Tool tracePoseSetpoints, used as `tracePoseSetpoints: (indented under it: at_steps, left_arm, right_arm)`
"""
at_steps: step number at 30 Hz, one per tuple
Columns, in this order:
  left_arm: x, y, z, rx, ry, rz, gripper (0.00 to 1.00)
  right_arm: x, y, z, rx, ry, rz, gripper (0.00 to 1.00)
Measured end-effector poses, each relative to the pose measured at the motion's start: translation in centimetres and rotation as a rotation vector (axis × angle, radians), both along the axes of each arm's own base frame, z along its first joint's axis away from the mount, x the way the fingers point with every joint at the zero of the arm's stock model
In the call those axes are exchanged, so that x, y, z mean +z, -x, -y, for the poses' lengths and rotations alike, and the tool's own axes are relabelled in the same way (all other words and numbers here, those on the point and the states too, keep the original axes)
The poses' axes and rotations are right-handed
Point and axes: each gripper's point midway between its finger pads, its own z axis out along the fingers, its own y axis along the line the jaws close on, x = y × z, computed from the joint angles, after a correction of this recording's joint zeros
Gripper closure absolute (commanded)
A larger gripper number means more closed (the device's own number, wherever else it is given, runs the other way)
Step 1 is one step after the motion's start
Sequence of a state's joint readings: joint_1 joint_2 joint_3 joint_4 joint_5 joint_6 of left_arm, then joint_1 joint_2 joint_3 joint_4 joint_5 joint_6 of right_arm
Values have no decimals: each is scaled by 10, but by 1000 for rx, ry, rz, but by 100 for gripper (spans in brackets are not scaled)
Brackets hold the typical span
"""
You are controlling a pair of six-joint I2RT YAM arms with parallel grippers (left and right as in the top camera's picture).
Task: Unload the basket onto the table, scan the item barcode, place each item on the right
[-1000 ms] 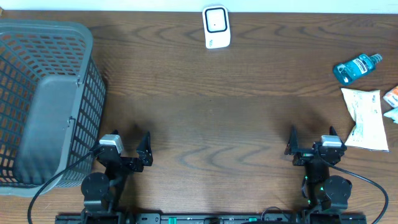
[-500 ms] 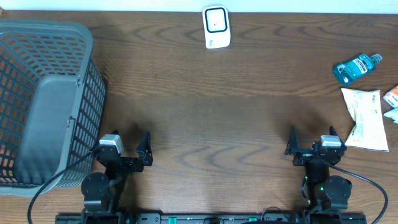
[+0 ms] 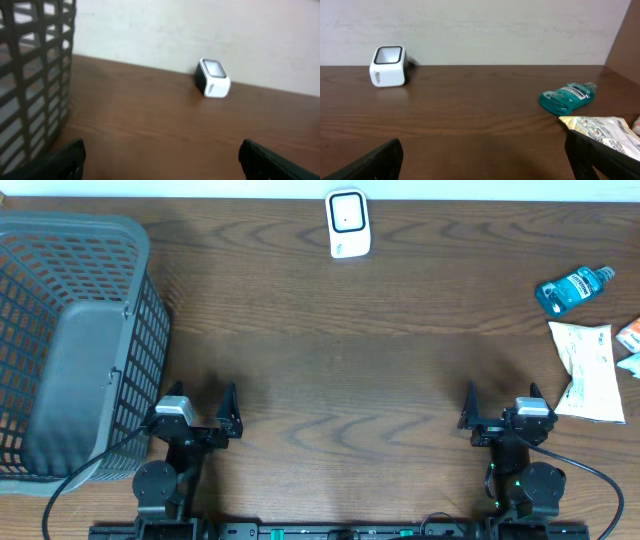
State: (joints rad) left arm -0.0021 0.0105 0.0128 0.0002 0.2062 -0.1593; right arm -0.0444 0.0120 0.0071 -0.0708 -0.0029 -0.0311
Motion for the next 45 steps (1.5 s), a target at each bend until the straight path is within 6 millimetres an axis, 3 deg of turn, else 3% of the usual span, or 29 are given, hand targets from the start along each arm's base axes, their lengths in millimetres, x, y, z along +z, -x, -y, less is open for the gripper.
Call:
tracePoseSetpoints:
  at_steps: [19, 45]
  left_arm:
    - [-1, 0, -4, 17, -106, 3, 2]
    - [-1, 0, -4, 16, -109, 4, 2]
  right_arm:
    - [0, 0, 0, 0, 1, 0, 1]
    - [0, 0, 0, 0, 3, 0, 1]
